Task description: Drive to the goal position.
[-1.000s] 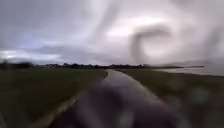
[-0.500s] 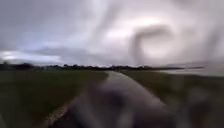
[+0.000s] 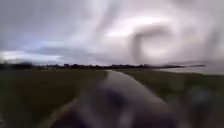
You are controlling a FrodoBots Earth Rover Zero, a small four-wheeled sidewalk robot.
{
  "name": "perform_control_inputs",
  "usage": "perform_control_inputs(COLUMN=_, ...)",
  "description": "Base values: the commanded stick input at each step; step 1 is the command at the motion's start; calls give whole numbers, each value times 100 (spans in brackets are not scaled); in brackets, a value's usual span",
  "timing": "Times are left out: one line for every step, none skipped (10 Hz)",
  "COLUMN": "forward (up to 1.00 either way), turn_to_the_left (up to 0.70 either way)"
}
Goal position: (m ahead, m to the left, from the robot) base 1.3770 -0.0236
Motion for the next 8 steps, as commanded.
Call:
perform_control_inputs(forward=70, turn_to_the_left=-14)
perform_control_inputs(forward=70, turn_to_the_left=-14)
perform_control_inputs(forward=70, turn_to_the_left=-14)
perform_control_inputs(forward=70, turn_to_the_left=-9)
perform_control_inputs(forward=70, turn_to_the_left=-3)
perform_control_inputs(forward=70, turn_to_the_left=0)
perform_control_inputs(forward=70, turn_to_the_left=0)
perform_control_inputs(forward=70, turn_to_the_left=0)
